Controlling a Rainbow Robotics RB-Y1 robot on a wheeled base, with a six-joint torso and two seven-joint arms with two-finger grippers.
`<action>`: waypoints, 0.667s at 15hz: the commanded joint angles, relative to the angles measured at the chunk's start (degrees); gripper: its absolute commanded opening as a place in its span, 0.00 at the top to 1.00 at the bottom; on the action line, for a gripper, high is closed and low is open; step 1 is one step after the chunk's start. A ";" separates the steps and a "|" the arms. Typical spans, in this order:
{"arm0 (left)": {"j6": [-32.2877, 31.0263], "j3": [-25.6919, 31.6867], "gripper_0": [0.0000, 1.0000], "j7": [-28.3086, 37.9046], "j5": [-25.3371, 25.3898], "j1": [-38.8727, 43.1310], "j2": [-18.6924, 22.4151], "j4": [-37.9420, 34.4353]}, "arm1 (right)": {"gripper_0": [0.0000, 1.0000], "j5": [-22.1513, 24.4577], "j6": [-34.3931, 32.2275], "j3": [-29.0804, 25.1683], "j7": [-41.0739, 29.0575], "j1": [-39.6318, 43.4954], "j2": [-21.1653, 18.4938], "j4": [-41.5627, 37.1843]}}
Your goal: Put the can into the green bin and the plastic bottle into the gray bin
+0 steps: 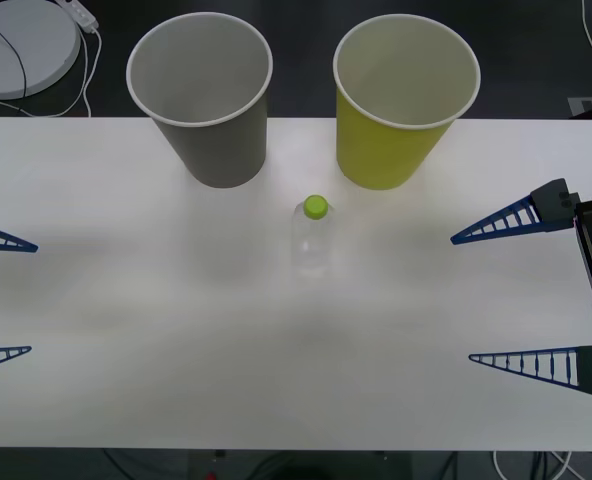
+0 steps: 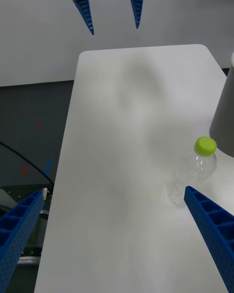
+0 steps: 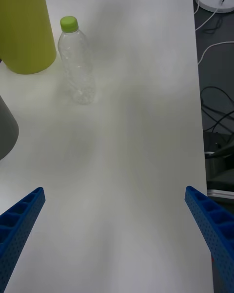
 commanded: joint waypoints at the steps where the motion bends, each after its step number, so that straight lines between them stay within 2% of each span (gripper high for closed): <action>1: 0.00 0.00 0.00 0.00 0.00 0.00 0.00 0.00 | 0.00 0.00 0.00 0.00 0.00 0.00 0.00 0.00; 3: 0.00 0.00 0.00 0.00 0.00 0.00 0.00 0.00 | 0.00 0.00 0.00 0.00 0.00 0.00 0.00 0.00; 6: 0.00 0.00 0.00 0.00 0.00 0.00 0.00 0.00 | 0.00 -0.53 0.44 -0.18 -0.26 1.14 2.81 0.26; 10: 0.00 0.00 0.00 0.00 0.00 0.00 0.00 0.00 | 0.00 -0.53 0.44 -0.18 -0.53 1.49 4.22 0.88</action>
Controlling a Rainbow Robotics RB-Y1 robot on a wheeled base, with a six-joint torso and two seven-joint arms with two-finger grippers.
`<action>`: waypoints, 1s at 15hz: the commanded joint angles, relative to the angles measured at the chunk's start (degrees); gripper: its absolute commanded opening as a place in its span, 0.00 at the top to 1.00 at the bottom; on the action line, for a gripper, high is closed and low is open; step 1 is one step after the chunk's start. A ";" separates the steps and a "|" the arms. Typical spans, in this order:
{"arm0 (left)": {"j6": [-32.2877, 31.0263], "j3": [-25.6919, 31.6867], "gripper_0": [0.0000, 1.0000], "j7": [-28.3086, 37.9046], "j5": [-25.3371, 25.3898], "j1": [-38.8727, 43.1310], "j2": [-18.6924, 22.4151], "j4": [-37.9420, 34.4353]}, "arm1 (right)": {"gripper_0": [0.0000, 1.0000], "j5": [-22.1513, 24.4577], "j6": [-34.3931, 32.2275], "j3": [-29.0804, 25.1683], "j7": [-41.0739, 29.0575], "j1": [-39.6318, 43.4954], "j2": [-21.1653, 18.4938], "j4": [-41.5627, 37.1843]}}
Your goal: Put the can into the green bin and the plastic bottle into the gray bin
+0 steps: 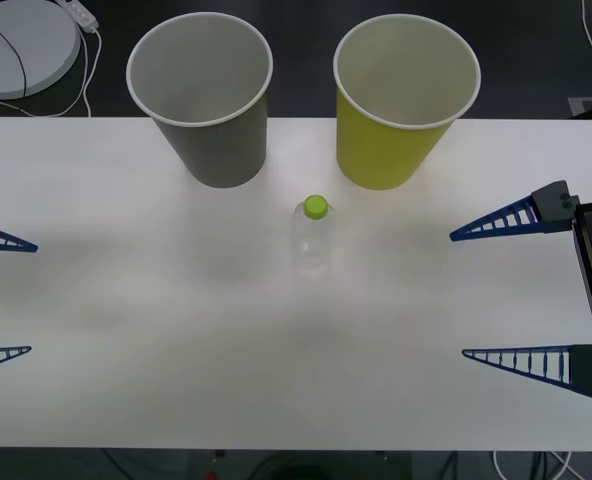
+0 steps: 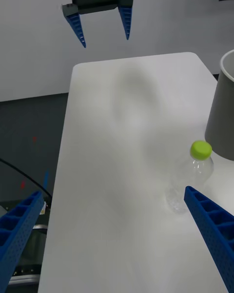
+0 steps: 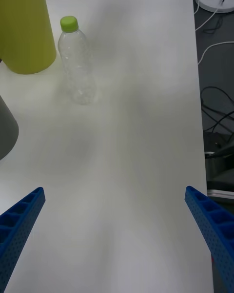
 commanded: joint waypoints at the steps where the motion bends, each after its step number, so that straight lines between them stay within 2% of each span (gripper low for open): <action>1: 0.00 0.00 0.00 0.00 0.00 0.00 0.00 -0.01 | 0.00 0.05 0.01 -0.01 -0.11 0.71 1.34 0.88; 4: 0.00 0.00 0.00 0.00 0.00 0.00 0.00 -0.01 | 0.00 -0.04 1.06 -0.01 -0.11 2.64 2.31 2.20; 9: 0.00 0.00 0.00 0.00 0.00 0.00 0.00 -0.01 | 0.00 0.22 6.86 -0.01 0.68 8.00 3.54 2.38; 15: 0.00 0.00 0.00 0.00 0.00 0.00 0.00 -0.01 | 0.00 5.76 7.48 0.25 0.77 8.62 10.48 4.48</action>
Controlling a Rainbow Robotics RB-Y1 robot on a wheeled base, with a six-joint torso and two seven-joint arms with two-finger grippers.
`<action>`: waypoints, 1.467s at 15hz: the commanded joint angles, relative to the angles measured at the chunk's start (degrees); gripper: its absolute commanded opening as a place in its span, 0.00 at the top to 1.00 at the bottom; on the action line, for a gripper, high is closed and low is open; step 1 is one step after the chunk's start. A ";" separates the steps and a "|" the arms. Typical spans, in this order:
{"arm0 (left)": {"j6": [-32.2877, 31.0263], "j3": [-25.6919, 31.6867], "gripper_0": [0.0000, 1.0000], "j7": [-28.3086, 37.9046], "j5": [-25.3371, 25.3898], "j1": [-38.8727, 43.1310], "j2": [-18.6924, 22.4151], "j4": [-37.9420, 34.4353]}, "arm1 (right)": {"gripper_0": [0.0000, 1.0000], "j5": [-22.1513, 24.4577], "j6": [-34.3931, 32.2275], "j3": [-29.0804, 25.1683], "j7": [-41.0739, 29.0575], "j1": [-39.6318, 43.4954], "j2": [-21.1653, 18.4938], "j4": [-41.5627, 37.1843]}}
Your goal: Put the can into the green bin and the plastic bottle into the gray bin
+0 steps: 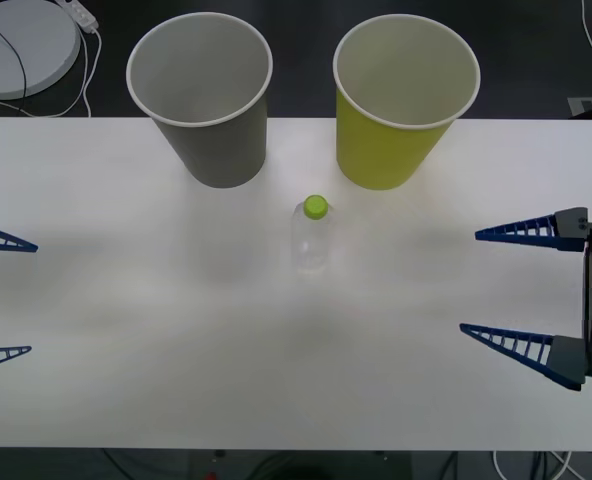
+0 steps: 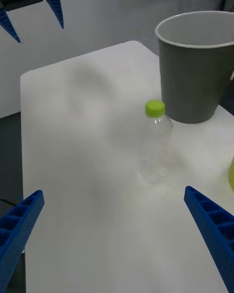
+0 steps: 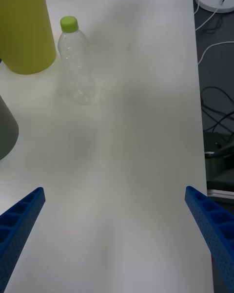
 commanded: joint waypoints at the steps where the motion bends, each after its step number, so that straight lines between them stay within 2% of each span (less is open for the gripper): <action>1: -0.01 0.00 0.00 0.00 0.00 0.00 0.00 0.00 | 0.00 2.82 0.00 0.12 0.04 0.00 3.03 1.08; 4: -0.01 0.00 0.00 0.00 0.00 0.00 0.00 0.00 | 0.00 3.43 0.26 1.35 0.21 -0.09 5.14 2.57; 7: -0.01 0.00 0.00 0.00 0.00 0.00 0.00 0.00 | 0.00 3.43 2.46 4.96 0.83 -1.67 6.02 4.24; 10: -0.01 0.00 0.00 0.00 0.00 0.00 0.00 0.00 | 0.00 3.52 5.27 9.53 1.97 -4.66 7.42 6.62; 14: -0.01 0.00 0.00 0.00 0.00 0.00 0.00 0.00 | 0.00 8.36 10.46 12.43 2.50 -6.86 8.83 6.79; 19: -0.01 0.00 0.00 0.00 0.00 0.00 0.00 0.00 | 0.00 8.53 16.35 18.67 3.29 -11.08 9.27 10.84; 22: -0.01 0.00 0.00 0.00 0.00 0.00 0.00 0.00 | 0.00 8.44 19.33 22.62 4.17 -13.98 11.55 14.09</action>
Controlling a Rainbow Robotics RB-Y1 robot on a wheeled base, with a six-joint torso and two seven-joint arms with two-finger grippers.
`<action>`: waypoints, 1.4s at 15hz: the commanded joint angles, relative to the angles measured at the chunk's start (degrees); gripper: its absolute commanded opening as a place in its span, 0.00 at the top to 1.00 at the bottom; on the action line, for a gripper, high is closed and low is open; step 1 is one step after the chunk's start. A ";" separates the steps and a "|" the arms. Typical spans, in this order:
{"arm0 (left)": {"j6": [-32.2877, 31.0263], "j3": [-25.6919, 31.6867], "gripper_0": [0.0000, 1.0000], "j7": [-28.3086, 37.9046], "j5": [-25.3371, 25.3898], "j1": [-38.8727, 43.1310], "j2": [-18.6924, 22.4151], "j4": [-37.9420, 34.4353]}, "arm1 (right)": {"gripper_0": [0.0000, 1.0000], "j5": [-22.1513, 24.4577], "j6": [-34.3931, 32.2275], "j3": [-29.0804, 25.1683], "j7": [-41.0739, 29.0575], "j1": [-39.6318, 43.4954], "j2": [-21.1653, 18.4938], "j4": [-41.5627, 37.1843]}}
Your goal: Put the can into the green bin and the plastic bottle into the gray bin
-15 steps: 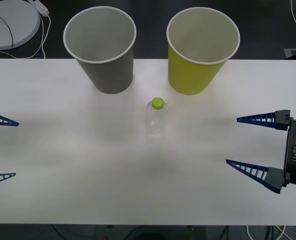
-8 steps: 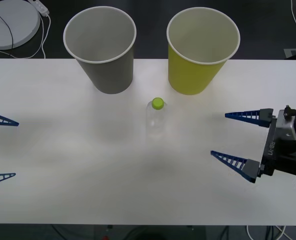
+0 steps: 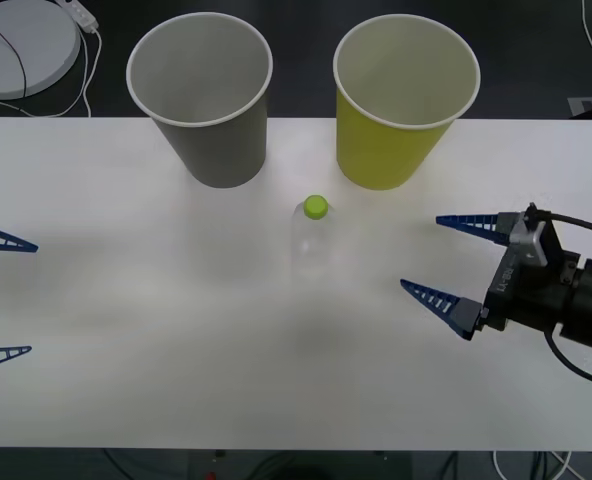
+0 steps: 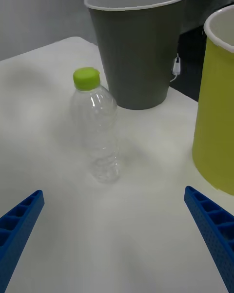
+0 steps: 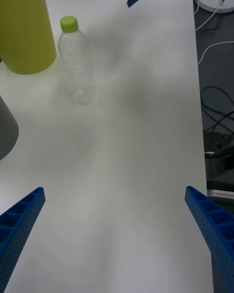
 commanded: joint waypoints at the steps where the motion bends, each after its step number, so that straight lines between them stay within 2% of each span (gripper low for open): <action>1: -0.01 0.00 0.00 0.00 0.00 0.00 0.00 0.00 | 0.00 0.00 2.45 3.00 0.98 -2.02 3.16 2.47; 2: -0.01 0.00 0.00 0.00 0.00 0.00 0.00 0.00 | 0.00 0.26 2.71 3.35 1.42 -2.46 4.57 3.00; 4: -0.01 0.00 0.00 0.00 0.00 0.00 0.00 0.00 | 0.00 4.57 2.71 3.62 1.77 -3.25 8.09 3.70; 6: -0.01 0.00 0.00 0.00 0.00 0.00 0.00 0.00 | 0.00 5.97 2.80 5.20 1.77 -4.48 9.84 4.75; 10: -0.01 0.00 0.00 0.00 0.00 0.00 0.00 0.00 | 0.00 6.06 8.69 12.58 2.48 -8.70 10.20 6.25; 13: -0.01 0.00 0.00 0.00 0.00 0.00 0.00 0.00 | 0.00 6.06 11.68 16.18 2.92 -11.25 10.20 6.60; 21: -0.01 0.00 0.00 0.00 0.00 0.00 0.00 0.00 | 0.00 6.24 11.77 19.00 3.44 -15.47 11.60 10.73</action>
